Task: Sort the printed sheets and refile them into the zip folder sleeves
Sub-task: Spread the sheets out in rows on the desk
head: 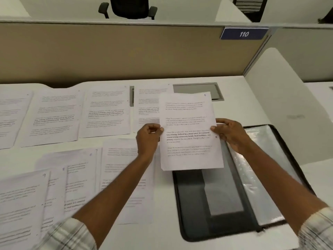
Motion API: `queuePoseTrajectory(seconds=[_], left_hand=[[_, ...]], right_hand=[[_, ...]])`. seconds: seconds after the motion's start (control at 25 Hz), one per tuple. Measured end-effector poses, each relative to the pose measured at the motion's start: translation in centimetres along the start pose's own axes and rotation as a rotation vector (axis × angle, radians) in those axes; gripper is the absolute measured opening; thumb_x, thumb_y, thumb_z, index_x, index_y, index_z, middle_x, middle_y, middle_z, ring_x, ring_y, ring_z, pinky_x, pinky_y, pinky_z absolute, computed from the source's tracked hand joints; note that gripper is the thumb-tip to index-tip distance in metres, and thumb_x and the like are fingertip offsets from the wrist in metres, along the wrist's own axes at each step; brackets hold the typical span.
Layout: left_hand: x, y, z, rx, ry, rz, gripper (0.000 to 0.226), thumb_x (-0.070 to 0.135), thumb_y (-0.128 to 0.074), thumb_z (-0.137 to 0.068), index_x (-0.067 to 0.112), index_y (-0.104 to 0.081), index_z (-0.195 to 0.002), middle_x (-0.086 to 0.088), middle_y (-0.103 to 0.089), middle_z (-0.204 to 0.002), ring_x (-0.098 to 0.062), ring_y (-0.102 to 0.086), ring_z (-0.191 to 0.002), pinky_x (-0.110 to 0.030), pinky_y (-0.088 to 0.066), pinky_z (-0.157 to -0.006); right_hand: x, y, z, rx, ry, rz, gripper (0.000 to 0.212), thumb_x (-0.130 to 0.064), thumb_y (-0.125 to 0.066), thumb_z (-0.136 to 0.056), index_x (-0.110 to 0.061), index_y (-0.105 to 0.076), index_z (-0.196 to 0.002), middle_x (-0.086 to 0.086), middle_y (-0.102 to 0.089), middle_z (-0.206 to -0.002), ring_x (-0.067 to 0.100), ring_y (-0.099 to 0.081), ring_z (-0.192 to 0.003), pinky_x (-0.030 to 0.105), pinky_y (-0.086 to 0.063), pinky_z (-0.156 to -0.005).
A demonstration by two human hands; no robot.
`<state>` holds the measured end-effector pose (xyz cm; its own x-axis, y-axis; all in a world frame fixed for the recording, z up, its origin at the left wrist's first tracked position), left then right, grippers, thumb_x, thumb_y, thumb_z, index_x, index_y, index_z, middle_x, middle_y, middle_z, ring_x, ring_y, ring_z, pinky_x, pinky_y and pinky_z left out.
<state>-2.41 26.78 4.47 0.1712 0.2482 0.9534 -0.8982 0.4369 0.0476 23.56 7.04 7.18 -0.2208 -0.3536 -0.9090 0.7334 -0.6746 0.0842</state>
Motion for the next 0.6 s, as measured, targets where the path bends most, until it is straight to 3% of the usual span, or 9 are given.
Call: queuePoseTrajectory(seconds=[0.08, 0.32, 0.4, 0.6], left_hand=[[0.3, -3.6, -2.6, 0.02, 0.001, -0.02, 0.011, 0.01, -0.078, -0.09, 0.02, -0.074, -0.094, -0.001, -0.077, -0.102, -0.023, -0.073, -0.099, -0.034, -0.063, -0.08], [1.1, -11.7, -10.0, -0.001, 0.009, -0.133, 0.033, 0.004, -0.078, -0.089, 0.006, -0.074, -0.121, -0.005, -0.075, -0.115, -0.02, -0.072, -0.104, -0.035, -0.059, -0.096], [1.1, -13.3, -12.4, 0.007, 0.001, -0.203, 0.038, 0.006, -0.081, -0.086, 0.008, -0.074, -0.123, -0.002, -0.074, -0.112, -0.019, -0.071, -0.104, -0.035, -0.058, -0.099], [0.1, -15.6, -16.6, 0.016, -0.038, -0.347, 0.045, 0.003, -0.086, -0.08, 0.009, -0.073, -0.122, -0.006, -0.072, -0.118, -0.023, -0.071, -0.106, -0.039, -0.059, -0.096]], right_hand=[[-1.3, 2.8, -3.5, 0.067, 0.042, 0.063, 0.037, -0.006, -0.08, -0.084, -0.004, -0.067, -0.119, 0.014, -0.078, -0.106, 0.031, -0.076, -0.097, 0.042, -0.06, -0.087], [-2.5, 7.7, -14.1, 0.153, 0.064, 0.111, 0.019, -0.005, -0.079, -0.085, -0.015, -0.069, -0.098, 0.01, -0.077, -0.104, 0.025, -0.075, -0.096, 0.037, -0.062, -0.087], [-1.9, 8.5, -17.4, 0.174, 0.036, 0.124, 0.018, -0.003, -0.074, -0.087, -0.017, -0.071, -0.098, 0.007, -0.077, -0.103, 0.024, -0.074, -0.097, 0.036, -0.061, -0.088], [-0.4, 8.6, -22.3, 0.198, 0.056, 0.187, 0.032, 0.003, -0.064, -0.09, -0.015, -0.071, -0.115, -0.003, -0.074, -0.095, 0.014, -0.068, -0.088, 0.024, -0.054, -0.075]])
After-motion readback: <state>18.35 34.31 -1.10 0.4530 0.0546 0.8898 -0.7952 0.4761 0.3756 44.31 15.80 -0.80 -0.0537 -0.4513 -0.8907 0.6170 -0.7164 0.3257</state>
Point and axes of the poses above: each hand's wrist, its own z-axis away from the middle knuckle, its own y-axis out of the back of the hand, x = y × z, the point moved 8 cm from there along -z, towards the middle knuckle
